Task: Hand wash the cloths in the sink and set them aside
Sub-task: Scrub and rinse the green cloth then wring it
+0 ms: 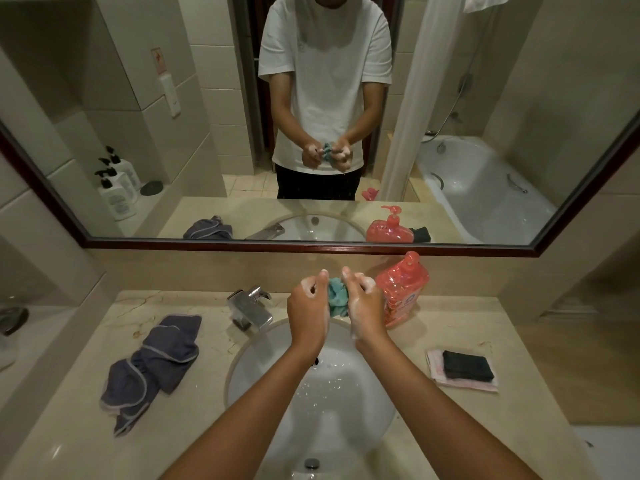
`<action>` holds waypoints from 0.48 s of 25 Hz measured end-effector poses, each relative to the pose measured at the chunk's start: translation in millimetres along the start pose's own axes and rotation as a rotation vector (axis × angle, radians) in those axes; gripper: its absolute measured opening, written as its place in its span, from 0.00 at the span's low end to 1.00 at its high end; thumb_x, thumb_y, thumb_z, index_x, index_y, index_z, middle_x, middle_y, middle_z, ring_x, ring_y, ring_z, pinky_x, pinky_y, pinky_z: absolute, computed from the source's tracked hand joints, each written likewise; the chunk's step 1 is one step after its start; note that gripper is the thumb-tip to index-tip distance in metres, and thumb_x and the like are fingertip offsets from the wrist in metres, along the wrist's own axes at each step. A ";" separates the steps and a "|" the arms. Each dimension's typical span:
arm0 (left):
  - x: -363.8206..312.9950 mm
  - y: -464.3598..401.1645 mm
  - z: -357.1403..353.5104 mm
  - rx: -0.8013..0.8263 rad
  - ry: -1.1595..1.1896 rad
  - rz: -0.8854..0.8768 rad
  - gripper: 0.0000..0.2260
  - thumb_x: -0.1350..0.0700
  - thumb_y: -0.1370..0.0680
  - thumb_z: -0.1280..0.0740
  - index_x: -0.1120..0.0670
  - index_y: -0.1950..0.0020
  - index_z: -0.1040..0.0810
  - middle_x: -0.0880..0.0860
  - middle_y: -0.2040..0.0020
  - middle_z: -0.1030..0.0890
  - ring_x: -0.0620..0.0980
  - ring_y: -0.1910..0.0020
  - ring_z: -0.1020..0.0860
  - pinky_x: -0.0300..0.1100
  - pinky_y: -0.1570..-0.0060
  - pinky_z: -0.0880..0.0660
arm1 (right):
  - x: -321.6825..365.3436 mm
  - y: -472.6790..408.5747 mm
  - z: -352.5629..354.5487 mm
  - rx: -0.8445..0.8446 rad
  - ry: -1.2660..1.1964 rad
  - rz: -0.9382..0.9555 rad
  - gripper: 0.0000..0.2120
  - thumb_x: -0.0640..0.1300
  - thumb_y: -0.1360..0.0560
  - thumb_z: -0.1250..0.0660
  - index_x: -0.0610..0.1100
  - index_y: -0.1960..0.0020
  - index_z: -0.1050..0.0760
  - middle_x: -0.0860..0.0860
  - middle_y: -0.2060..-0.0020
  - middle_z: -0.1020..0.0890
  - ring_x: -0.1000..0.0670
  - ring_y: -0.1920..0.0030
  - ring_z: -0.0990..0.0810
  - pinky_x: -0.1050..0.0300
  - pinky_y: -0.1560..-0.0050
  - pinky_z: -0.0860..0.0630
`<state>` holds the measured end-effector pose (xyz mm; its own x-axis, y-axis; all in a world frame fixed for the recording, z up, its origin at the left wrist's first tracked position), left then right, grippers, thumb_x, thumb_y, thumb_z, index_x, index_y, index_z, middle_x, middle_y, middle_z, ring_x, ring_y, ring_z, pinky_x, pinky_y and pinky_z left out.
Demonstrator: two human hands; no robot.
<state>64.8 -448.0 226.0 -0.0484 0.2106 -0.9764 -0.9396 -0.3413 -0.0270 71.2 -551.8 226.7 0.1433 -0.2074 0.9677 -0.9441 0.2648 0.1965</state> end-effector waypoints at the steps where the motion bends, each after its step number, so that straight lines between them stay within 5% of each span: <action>1: -2.2 -1.0 1.8 -0.018 -0.031 -0.024 0.21 0.46 0.17 0.37 0.51 0.69 0.28 0.46 0.74 0.26 0.41 0.74 0.28 0.38 0.71 0.33 | -0.6 2.1 -1.3 -0.001 -0.022 -0.022 0.10 0.49 0.19 0.33 0.44 0.56 0.22 0.49 0.62 0.15 0.48 0.57 0.14 0.51 0.54 0.17; 5: -13.8 -2.1 4.5 0.035 -0.192 -0.086 0.26 0.46 0.16 0.38 0.51 0.74 0.35 0.47 0.77 0.32 0.47 0.75 0.34 0.46 0.70 0.37 | -2.0 12.0 -10.0 -0.065 0.062 -0.002 0.16 0.53 0.17 0.38 0.46 0.60 0.26 0.53 0.72 0.21 0.54 0.70 0.20 0.56 0.69 0.25; 12: -14.8 14.8 1.3 0.034 -0.192 -0.101 0.27 0.46 0.15 0.44 0.51 0.74 0.35 0.47 0.77 0.32 0.45 0.76 0.33 0.43 0.70 0.38 | 8.7 10.7 -4.2 -0.135 0.308 0.137 0.23 0.53 0.17 0.38 0.45 0.70 0.31 0.49 0.74 0.26 0.50 0.71 0.27 0.55 0.66 0.31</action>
<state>51.2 -455.0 240.3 -0.0144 0.4138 -0.9103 -0.9537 -0.2791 -0.1118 63.6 -546.8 237.8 0.1201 0.1266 0.9847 -0.9160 0.3965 0.0607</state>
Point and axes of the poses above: each hand's wrist, its own y-axis away from the middle knuckle, its own z-axis out of the back of the hand, x = y × z, the point moved 3 cm from there along -y, towards the middle knuckle
